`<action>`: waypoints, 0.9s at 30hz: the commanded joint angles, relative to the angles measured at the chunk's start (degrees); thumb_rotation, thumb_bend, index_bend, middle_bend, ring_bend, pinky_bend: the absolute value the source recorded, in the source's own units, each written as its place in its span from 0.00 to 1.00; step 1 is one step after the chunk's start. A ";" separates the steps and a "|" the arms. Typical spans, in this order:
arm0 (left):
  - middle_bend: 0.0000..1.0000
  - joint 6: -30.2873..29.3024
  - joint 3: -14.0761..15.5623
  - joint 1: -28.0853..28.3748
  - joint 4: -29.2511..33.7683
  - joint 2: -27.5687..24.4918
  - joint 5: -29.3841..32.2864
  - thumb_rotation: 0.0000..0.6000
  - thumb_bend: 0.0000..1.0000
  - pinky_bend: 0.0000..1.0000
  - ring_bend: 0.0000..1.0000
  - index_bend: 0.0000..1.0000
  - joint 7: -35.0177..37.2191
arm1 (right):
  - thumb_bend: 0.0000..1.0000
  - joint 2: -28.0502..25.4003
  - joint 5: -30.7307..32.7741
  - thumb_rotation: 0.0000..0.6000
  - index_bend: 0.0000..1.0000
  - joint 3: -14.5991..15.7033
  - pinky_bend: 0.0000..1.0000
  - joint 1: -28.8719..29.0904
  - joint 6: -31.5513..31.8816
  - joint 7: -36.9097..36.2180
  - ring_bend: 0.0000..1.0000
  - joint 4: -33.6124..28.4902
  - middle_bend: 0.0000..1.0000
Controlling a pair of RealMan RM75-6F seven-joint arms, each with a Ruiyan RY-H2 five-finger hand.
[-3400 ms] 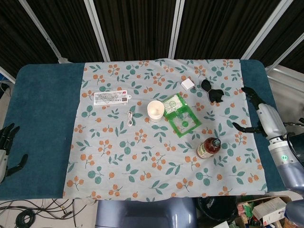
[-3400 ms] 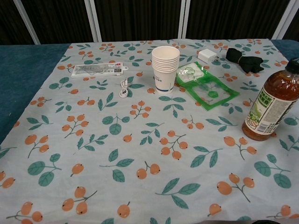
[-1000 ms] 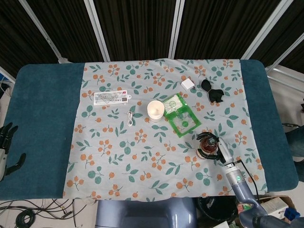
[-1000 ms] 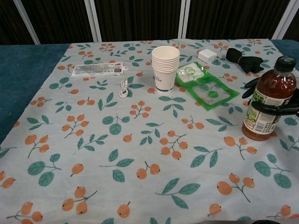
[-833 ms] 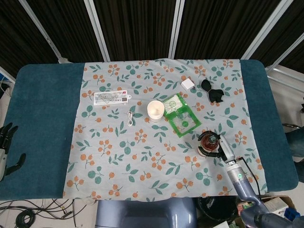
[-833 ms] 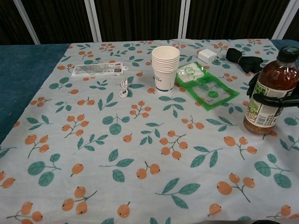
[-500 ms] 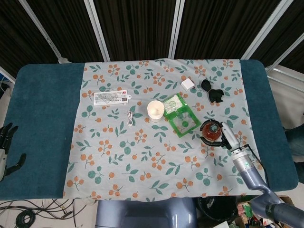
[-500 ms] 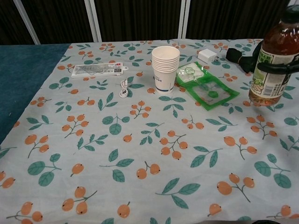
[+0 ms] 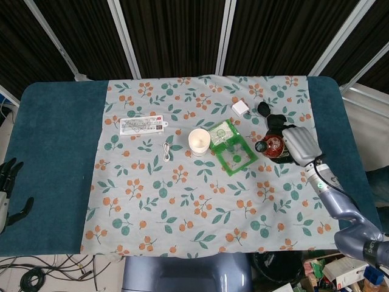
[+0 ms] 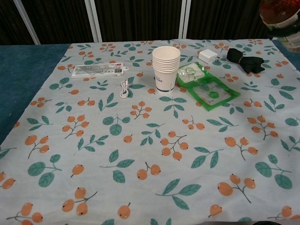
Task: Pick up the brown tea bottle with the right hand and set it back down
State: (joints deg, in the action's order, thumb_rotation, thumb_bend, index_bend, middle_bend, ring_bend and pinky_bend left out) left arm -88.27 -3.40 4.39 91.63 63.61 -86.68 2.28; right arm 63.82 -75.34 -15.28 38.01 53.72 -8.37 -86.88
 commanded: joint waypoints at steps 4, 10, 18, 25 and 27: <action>0.00 -0.15 0.01 -0.05 0.06 0.04 -0.12 1.00 0.37 0.00 0.00 0.02 -0.09 | 0.46 -4.94 11.99 1.00 0.52 -3.23 0.55 3.39 4.82 27.29 0.52 -12.21 0.53; 0.00 -0.23 -0.05 -0.08 0.06 0.00 -0.09 1.00 0.37 0.00 0.00 0.02 0.08 | 0.44 -7.34 13.01 1.00 0.53 -8.08 0.55 2.08 3.56 11.29 0.53 -23.06 0.54; 0.00 -0.23 0.00 -0.11 0.05 -0.11 -0.21 1.00 0.37 0.00 0.00 0.02 0.39 | 0.43 -10.68 2.23 1.00 0.54 -16.49 0.55 -5.66 4.21 -36.65 0.53 -28.61 0.53; 0.00 -0.16 0.01 -0.10 0.22 -0.16 -0.19 1.00 0.37 0.00 0.00 0.02 0.33 | 0.43 -9.38 -8.29 1.00 0.55 -17.95 0.55 -9.51 10.23 -74.23 0.53 -23.19 0.53; 0.00 -0.10 0.06 -0.08 0.27 -0.18 -0.25 1.00 0.37 0.00 0.00 0.02 0.36 | 0.43 -7.90 -11.33 1.00 0.55 -17.56 0.54 -10.19 13.51 -85.96 0.53 -19.72 0.52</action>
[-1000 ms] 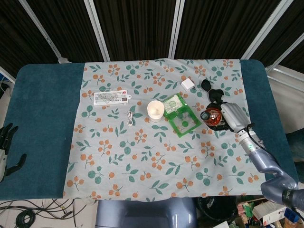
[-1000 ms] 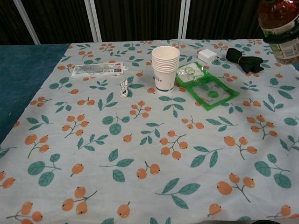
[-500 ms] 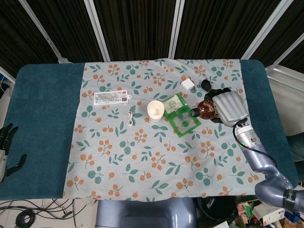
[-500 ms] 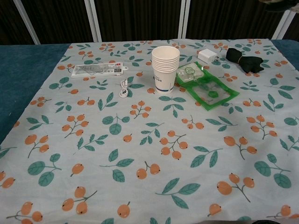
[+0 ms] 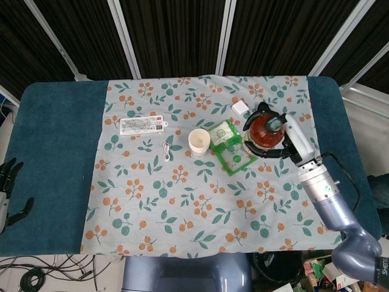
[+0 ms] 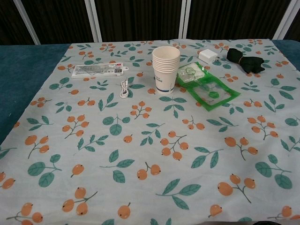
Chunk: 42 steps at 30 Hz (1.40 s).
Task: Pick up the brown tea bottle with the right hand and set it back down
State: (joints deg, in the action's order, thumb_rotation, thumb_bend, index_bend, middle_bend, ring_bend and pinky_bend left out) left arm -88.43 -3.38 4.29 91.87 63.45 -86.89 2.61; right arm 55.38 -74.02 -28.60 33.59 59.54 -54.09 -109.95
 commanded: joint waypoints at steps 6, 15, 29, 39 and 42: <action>0.00 -0.17 -0.03 -0.07 0.12 -0.17 -0.09 1.00 0.37 0.00 0.00 0.02 0.46 | 0.44 6.16 -15.66 1.00 0.55 -1.07 0.54 -6.44 14.49 -58.66 0.52 12.62 0.53; 0.00 -0.04 -0.08 -0.07 0.10 -0.18 0.13 1.00 0.37 0.00 0.00 0.02 0.55 | 0.45 8.75 -18.73 1.00 0.59 10.41 0.55 -1.29 -0.53 -25.95 0.54 20.38 0.55; 0.00 -0.23 -0.21 -0.22 0.19 -0.30 0.33 1.00 0.37 0.00 0.00 0.02 0.89 | 0.45 9.57 -3.83 1.00 0.60 11.93 0.56 1.32 -7.03 39.61 0.56 22.15 0.56; 0.00 -0.10 -0.16 -0.21 0.26 -0.22 0.36 1.00 0.37 0.00 0.00 0.02 0.64 | 0.45 1.93 0.45 1.00 0.60 7.84 0.56 0.99 -0.23 55.21 0.56 15.41 0.56; 0.00 -0.08 -0.06 -0.21 0.27 -0.19 0.20 1.00 0.37 0.00 0.00 0.02 0.44 | 0.45 -0.57 1.08 1.00 0.60 6.15 0.56 0.72 2.59 58.39 0.56 12.10 0.56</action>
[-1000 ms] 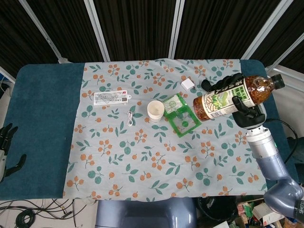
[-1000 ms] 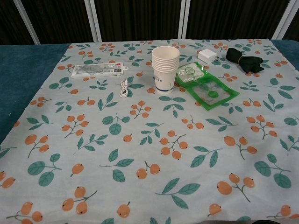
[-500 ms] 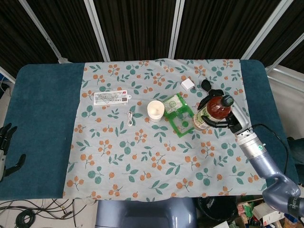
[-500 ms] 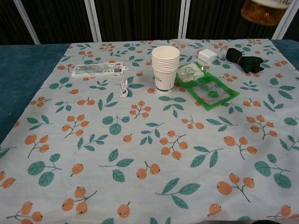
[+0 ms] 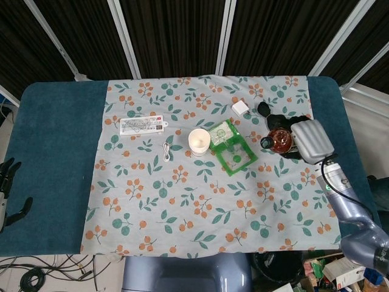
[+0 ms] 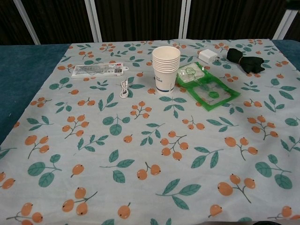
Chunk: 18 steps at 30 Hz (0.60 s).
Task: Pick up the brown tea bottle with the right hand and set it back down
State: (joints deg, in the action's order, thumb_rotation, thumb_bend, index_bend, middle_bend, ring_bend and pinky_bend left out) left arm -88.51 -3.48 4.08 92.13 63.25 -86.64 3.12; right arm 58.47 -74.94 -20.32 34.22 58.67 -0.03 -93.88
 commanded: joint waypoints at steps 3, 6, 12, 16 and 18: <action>0.00 -0.14 0.00 -0.08 0.07 0.01 -0.01 1.00 0.37 0.00 0.00 0.02 -0.10 | 0.45 -5.48 2.42 1.00 0.60 -4.15 0.55 -1.32 6.80 0.36 0.56 -9.63 0.56; 0.00 -0.21 0.00 -0.15 0.07 -0.01 0.04 1.00 0.37 0.00 0.00 0.02 -0.16 | 0.45 -7.84 2.15 1.00 0.60 -5.69 0.55 -3.33 7.01 -12.09 0.56 -16.27 0.56; 0.00 -0.34 0.09 -0.23 0.09 0.04 -0.13 1.00 0.37 0.00 0.00 0.02 -0.30 | 0.45 -12.58 -5.30 1.00 0.60 -7.45 0.54 -7.40 6.18 -46.99 0.56 -21.96 0.56; 0.00 -0.37 0.04 -0.24 0.11 0.03 -0.10 1.00 0.37 0.00 0.00 0.02 -0.23 | 0.45 -12.31 -11.68 1.00 0.60 -6.42 0.54 -8.87 8.67 -67.26 0.56 -18.50 0.56; 0.00 -0.31 0.04 -0.22 0.11 0.04 -0.10 1.00 0.37 0.00 0.00 0.02 -0.22 | 0.45 -11.11 -12.85 1.00 0.60 -5.52 0.54 -8.95 9.51 -73.61 0.56 -16.43 0.56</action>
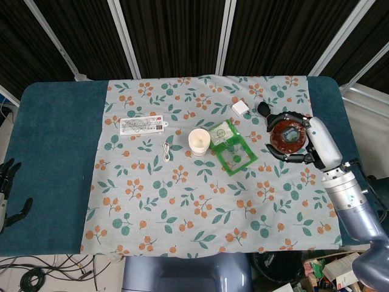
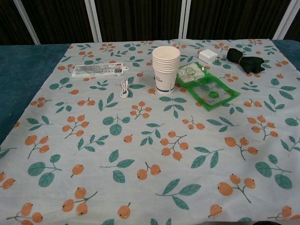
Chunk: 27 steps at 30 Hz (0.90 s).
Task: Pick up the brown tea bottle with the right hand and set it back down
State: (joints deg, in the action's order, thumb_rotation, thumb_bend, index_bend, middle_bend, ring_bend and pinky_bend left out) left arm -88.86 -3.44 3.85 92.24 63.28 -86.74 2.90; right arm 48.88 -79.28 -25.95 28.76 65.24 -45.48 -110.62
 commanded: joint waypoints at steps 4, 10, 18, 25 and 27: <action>0.00 0.14 -0.01 0.05 0.01 0.02 0.04 1.00 0.37 0.00 0.00 0.02 -0.07 | 0.45 1.33 -8.73 1.00 0.60 1.79 0.54 -2.98 3.27 -34.82 0.56 4.06 0.56; 0.00 0.26 -0.14 0.09 0.04 0.04 0.32 1.00 0.37 0.00 0.00 0.02 -0.10 | 0.45 7.46 -7.74 1.00 0.60 4.58 0.54 -2.08 3.74 -34.47 0.56 9.66 0.56; 0.00 0.36 -0.24 0.13 0.06 0.00 0.49 1.00 0.37 0.00 0.00 0.02 -0.04 | 0.45 17.12 -6.68 1.00 0.60 8.48 0.54 -0.39 3.74 -17.34 0.56 17.84 0.56; 0.00 0.65 -0.29 0.29 -0.05 0.02 0.60 1.00 0.37 0.00 0.00 0.02 -0.08 | 0.45 24.20 -3.88 1.00 0.60 11.13 0.54 1.64 -0.07 -9.64 0.56 22.32 0.56; 0.00 0.73 -0.32 0.31 -0.07 0.01 0.68 1.00 0.37 0.00 0.00 0.02 -0.02 | 0.45 26.17 -2.78 1.00 0.60 11.55 0.54 2.23 -1.38 -9.12 0.56 23.55 0.56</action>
State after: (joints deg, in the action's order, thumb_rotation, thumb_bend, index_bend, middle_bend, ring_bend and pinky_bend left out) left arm -88.14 -3.75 4.15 92.18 63.29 -86.08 2.88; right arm 73.16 -83.40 -15.34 30.06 65.43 -55.67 -88.42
